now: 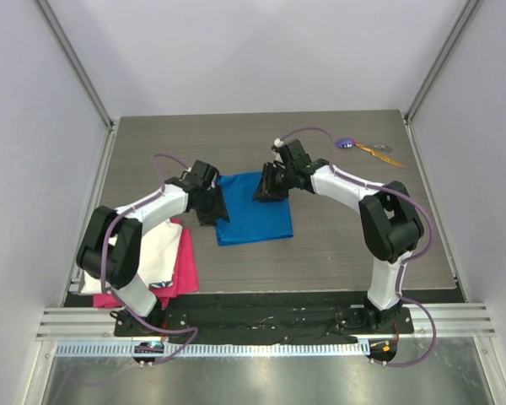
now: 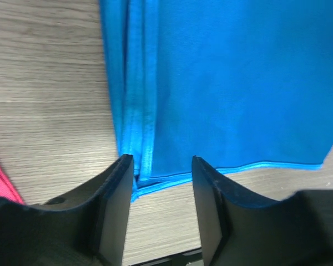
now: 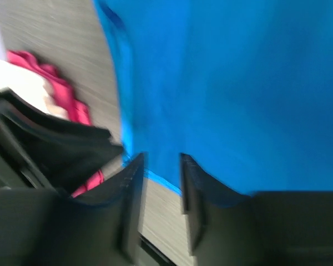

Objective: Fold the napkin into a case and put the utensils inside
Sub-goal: Fold the rectangle-folded napkin at the center of the board, then rotate the square-folded napkin at the center of the board.

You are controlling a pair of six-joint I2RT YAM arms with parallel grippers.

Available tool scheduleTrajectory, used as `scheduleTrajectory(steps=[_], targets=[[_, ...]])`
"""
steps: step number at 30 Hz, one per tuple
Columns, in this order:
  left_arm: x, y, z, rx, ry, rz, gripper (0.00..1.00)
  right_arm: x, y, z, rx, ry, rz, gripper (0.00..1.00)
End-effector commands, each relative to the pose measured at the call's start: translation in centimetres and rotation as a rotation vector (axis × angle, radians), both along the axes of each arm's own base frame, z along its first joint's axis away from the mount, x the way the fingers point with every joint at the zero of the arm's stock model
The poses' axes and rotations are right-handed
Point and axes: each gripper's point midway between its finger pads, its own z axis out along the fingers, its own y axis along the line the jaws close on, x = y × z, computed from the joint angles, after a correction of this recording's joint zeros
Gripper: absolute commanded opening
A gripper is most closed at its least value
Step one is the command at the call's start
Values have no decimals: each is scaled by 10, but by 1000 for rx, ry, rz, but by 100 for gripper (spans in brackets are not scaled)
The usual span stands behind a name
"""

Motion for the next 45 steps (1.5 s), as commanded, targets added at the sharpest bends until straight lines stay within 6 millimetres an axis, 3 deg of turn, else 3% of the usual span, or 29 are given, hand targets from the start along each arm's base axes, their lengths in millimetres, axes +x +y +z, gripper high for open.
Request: scheduleTrajectory(steps=[1, 5, 9, 13, 17, 19, 20, 21, 22, 23, 25, 27, 29, 30, 31, 32, 34, 35, 38, 39, 42, 45], targets=[[1, 10, -3, 38, -8, 11, 47, -22, -25, -3, -82, -45, 4, 31], [-3, 2, -14, -4, 15, 14, 35, -46, -38, -29, -99, 15, -6, 21], [-10, -3, -28, -39, 48, 23, 31, -55, -56, -46, -164, 13, -35, 18], [-24, -6, -39, -57, 80, 28, 27, -51, -78, -61, -277, -15, -56, 17], [-43, -33, -38, -102, 85, -1, 26, -23, -106, -73, -424, -95, -60, 16], [-60, -66, -34, -154, 100, -62, 26, -7, -127, -74, -531, -118, -85, 16], [-64, -78, -31, -167, 96, -88, 26, 12, -130, -71, -558, -144, -98, 16], [-79, -98, -28, -176, 96, -152, 26, 19, -143, -69, -636, -162, -96, 16], [-79, -113, -21, -197, 88, -177, 27, 28, -146, -65, -662, -175, -99, 16], [-83, -121, -17, -206, 90, -191, 27, 43, -143, -48, -665, -212, -114, 17], [-77, -131, 4, -239, 50, -197, 32, 46, -143, -36, -674, -212, -112, 21], [-72, -121, 17, -204, 15, -203, 41, 47, -135, -14, -617, -239, -129, 29], [-51, -111, 47, -201, -69, -189, 48, 36, -128, -10, -551, -212, -136, 36], [-48, -100, 51, -172, -75, -197, 51, 30, -124, -8, -528, -202, -139, 43], [-33, -87, 62, -172, -102, -166, 54, 21, -114, 1, -458, -187, -144, 44], [-26, -76, 70, -170, -117, -151, 57, 9, -110, -9, -441, -157, -130, 45], [-15, -56, 76, -139, -126, -162, 58, -9, -85, -5, -354, -147, -101, 47], [0, -35, 73, -125, -114, -117, 58, -21, -78, -13, -334, -119, -80, 47], [18, -11, 76, -127, -88, -131, 56, -42, -56, -19, -253, -83, -53, 41], [28, -5, 74, -100, -87, -128, 56, -41, -51, -20, -229, -94, -54, 39], [38, 13, 57, 20, -52, -153, 57, -48, -49, -31, -208, -67, -54, 33], [34, 18, 42, 62, -2, -182, 59, -50, -50, -40, -221, -52, -44, 31]])
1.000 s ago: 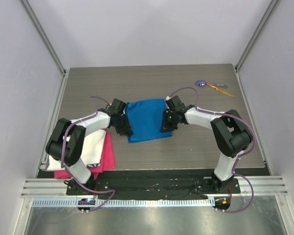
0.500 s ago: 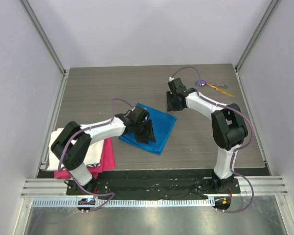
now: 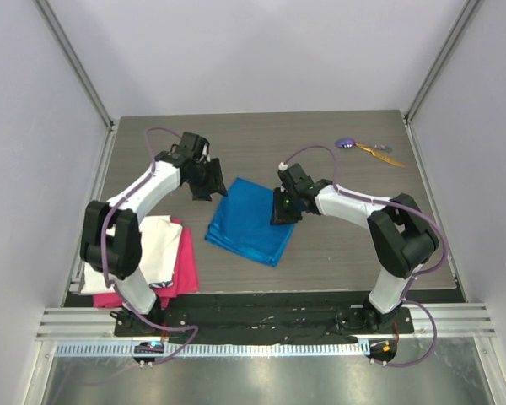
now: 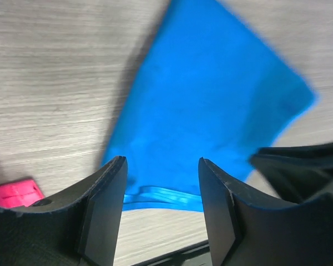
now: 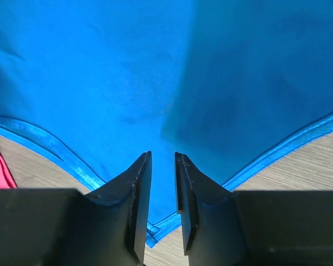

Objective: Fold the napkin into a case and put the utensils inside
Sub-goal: Rotate the square-folded napkin at the center of the board.

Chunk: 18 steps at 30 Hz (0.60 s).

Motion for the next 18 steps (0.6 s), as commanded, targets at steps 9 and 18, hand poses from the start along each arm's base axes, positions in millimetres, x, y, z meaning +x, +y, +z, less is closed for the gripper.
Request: scheduleTrajectory(steps=[9, 18], targets=[[-53, 22, -54, 142, 197, -102, 62, 10, 5, -11, 39, -3, -26, 29], [-65, 19, -65, 58, 235, -78, 53, 13, -12, -28, 11, 20, -55, 25]])
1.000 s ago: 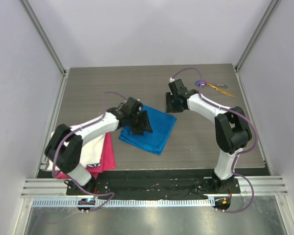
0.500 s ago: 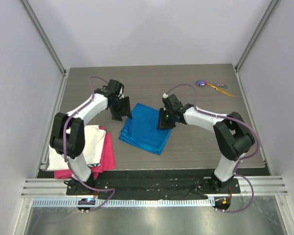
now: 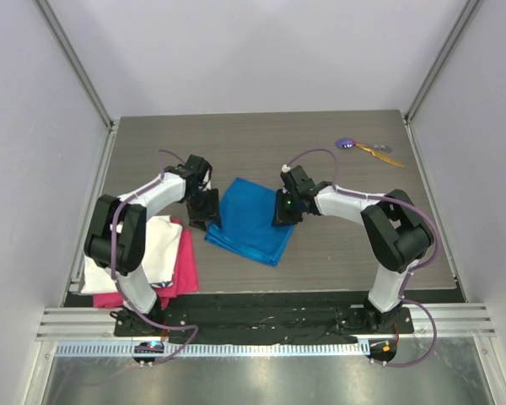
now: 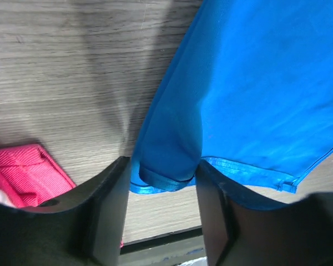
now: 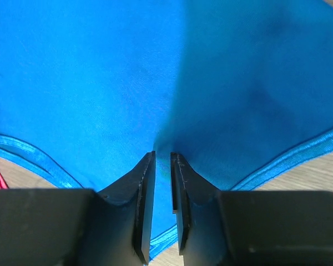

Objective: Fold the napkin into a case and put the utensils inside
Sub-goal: Rotate the square-folded napkin at the center of the board.

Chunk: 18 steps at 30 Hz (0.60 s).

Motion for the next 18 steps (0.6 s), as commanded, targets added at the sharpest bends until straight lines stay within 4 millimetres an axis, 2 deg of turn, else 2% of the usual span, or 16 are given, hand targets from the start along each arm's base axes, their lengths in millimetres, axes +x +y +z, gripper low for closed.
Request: scheduleTrajectory(steps=[1, 5, 7, 8, 9, 11, 13, 15, 18], targets=[[6, -5, 12, -75, -49, 23, 48, 9, -12, -8, -14, -8, -28, 25], [3, -5, 17, -101, -75, 52, 34, 21, -25, -15, -46, -17, -37, 23], [-1, -13, 20, -158, -67, 72, 29, 32, -28, -13, -52, -32, -39, 22], [-4, -17, 17, -184, -62, 80, 27, 34, -33, -19, -87, -27, -29, 22], [-7, -22, 19, -220, -61, 84, 24, 44, -33, -14, -98, -50, -31, 22], [-13, -30, 15, -284, -52, 125, 23, 48, -38, -16, -141, -42, -24, 21], [-19, -37, 20, -332, -51, 141, 25, 57, -36, -4, -145, -67, -12, 22], [-25, -36, 22, -334, -56, 137, 37, 57, -32, 12, -122, -81, -11, 24], [-31, -29, 30, -300, -73, 132, 52, 49, -34, 36, -98, -93, -37, 36]])
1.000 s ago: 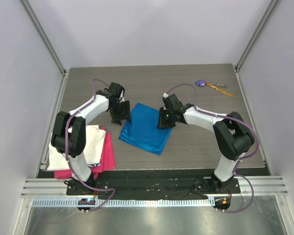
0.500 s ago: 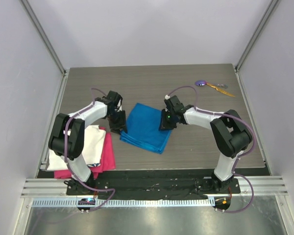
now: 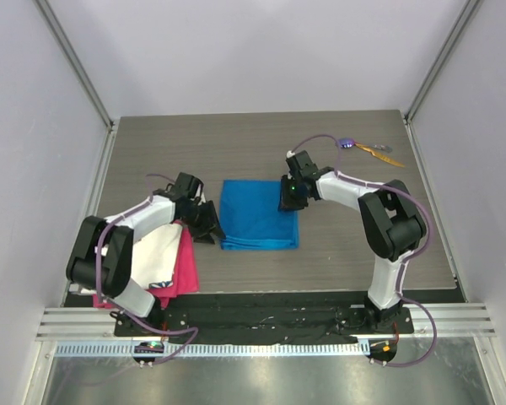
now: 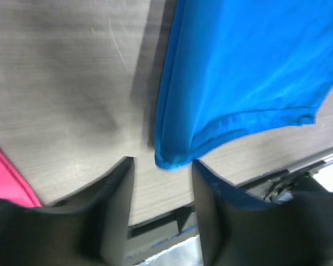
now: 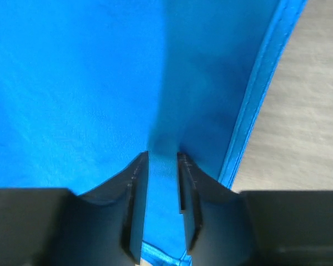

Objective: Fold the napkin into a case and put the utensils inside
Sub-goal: Rotate the square-folded napkin at the center of the board, then smooth out the square-folded napkin at the center of the board.

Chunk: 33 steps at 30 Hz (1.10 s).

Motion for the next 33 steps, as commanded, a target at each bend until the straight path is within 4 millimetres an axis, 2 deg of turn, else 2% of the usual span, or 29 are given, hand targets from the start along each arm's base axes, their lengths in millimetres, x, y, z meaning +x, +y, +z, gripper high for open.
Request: scheduleTrajectory(steps=[1, 2, 3, 4, 5, 6, 7, 9, 11, 14, 19, 20, 23, 24, 33], targets=[[9, -5, 34, -38, -105, 6, 55, -8, -10, 41, -3, -35, -41, 45], [14, 1, 39, -7, -133, 16, 57, -13, -11, 45, 9, -34, -59, 49], [16, 3, 42, 5, -147, 9, 60, -24, -14, 41, 14, -9, -80, 53], [15, 5, 42, 21, -141, 10, 60, -31, -13, 53, 61, -11, -114, 57], [20, 5, 44, 26, -149, 11, 61, -35, -10, 55, 96, -8, -133, 57], [22, 6, 44, 31, -151, 6, 61, -47, -12, 47, 106, 23, -152, 57], [27, 6, 46, 30, -154, 8, 60, -50, -10, 52, 135, 17, -169, 56], [30, 5, 39, 27, -128, 2, 54, -63, -11, 48, 161, 54, -207, 55], [35, 0, 39, 13, -123, -15, 51, -67, -13, 55, 174, 33, -237, 55], [36, -2, 32, 17, -98, -29, 47, -73, -18, 56, 178, 27, -261, 55], [30, -6, 21, -11, -69, -45, 47, -80, -22, 45, 191, 56, -319, 52], [29, -5, 19, -9, -61, -43, 45, -80, -21, 43, 200, 61, -327, 50], [26, -1, 13, 12, -59, -36, 31, -83, -17, 37, 233, 93, -356, 44], [26, -1, 12, 15, -62, -36, 30, -84, -16, 33, 233, 105, -363, 40], [15, 4, 1, 20, -45, -12, 8, -91, -20, 27, 175, 122, -382, 37]])
